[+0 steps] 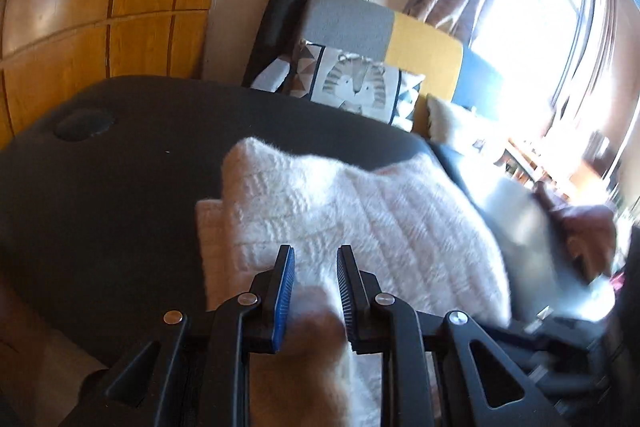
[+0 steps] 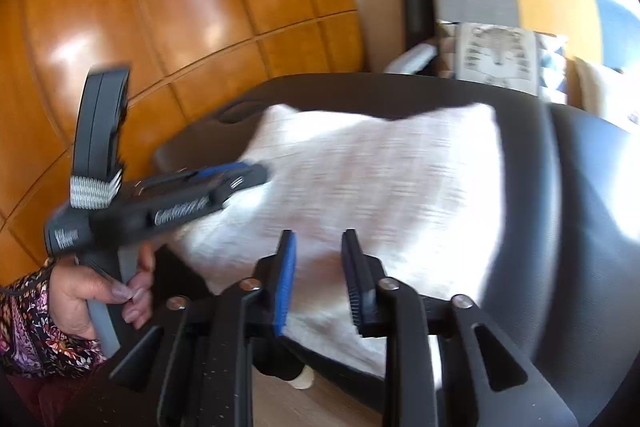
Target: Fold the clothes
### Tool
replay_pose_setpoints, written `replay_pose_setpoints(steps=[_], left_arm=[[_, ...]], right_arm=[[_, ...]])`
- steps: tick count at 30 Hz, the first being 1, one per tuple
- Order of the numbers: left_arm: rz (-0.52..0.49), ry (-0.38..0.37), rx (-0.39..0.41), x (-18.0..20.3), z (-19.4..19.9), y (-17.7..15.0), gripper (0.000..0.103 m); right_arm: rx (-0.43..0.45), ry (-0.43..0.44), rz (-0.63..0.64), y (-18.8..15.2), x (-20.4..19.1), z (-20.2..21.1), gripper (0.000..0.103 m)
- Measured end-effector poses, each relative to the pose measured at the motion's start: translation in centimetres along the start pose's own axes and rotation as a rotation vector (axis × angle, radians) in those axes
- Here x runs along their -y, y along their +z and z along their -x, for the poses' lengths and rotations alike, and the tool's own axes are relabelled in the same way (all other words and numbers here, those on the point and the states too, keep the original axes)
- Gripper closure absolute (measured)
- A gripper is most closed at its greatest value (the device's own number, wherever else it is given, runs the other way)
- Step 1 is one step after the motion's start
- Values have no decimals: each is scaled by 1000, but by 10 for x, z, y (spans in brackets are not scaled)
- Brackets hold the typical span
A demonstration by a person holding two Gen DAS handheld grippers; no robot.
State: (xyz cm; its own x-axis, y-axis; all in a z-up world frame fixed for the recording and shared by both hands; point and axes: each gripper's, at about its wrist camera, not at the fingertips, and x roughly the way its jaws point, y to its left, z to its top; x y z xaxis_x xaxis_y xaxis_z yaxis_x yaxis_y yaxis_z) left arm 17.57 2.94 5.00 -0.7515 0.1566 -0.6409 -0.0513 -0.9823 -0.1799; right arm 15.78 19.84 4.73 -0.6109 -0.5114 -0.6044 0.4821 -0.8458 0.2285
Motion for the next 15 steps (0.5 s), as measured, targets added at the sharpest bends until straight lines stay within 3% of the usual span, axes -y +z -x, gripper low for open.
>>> replay_pose_setpoints(steps=[2, 4, 8, 11, 15], left_arm=[[-54, 49, -26, 3, -2, -12, 81], [-66, 51, -41, -1, -3, -21, 80], [-17, -12, -45, -18, 2, -30, 78], [62, -87, -53, -39, 5, -35, 78], [119, -128, -76, -54, -2, -32, 78]], right_arm=[[-12, -25, 8, 3, 5, 2, 73], [-43, -31, 43, 3, 6, -6, 73], [-144, -53, 90, -12, 4, -12, 73], [-89, 56, 23, -11, 7, 6, 73], [-103, 56, 48, -20, 7, 16, 70]])
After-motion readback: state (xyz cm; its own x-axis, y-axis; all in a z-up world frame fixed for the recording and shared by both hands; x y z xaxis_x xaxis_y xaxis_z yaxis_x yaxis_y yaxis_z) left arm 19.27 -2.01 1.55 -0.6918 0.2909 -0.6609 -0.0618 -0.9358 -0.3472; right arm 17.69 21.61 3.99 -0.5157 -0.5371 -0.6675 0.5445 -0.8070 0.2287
